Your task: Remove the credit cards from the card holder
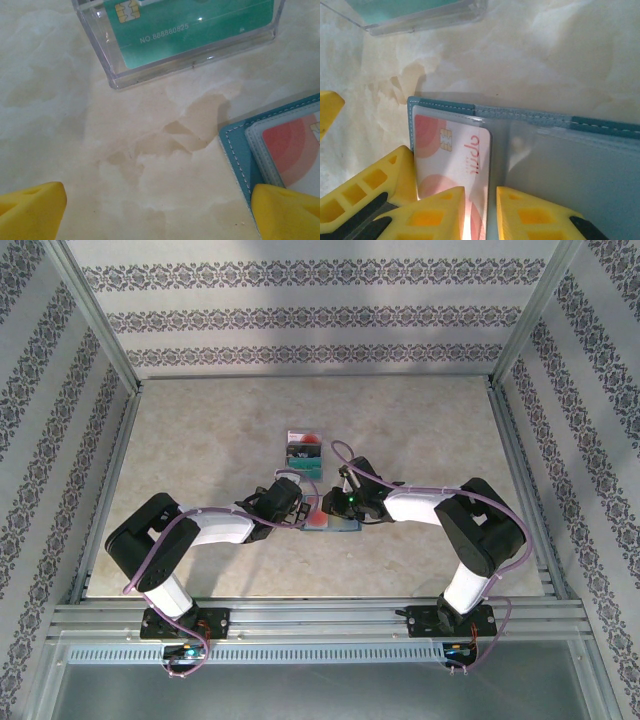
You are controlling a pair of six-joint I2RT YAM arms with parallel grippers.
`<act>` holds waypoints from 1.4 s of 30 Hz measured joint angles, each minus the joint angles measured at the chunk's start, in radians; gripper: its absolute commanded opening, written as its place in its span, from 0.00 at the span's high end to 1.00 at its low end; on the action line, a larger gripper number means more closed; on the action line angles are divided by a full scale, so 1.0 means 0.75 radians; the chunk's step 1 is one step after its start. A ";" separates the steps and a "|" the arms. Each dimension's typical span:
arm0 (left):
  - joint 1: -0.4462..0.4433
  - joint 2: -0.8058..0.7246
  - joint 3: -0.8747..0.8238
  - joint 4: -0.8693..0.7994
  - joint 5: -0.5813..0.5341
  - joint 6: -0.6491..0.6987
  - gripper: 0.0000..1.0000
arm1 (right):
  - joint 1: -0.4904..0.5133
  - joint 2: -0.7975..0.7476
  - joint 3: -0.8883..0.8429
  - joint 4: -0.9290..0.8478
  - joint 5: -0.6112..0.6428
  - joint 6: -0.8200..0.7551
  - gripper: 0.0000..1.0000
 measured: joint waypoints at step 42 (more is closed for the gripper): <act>-0.008 0.000 0.000 -0.014 -0.045 -0.005 0.04 | -0.097 0.072 -0.234 0.654 -0.316 0.245 0.82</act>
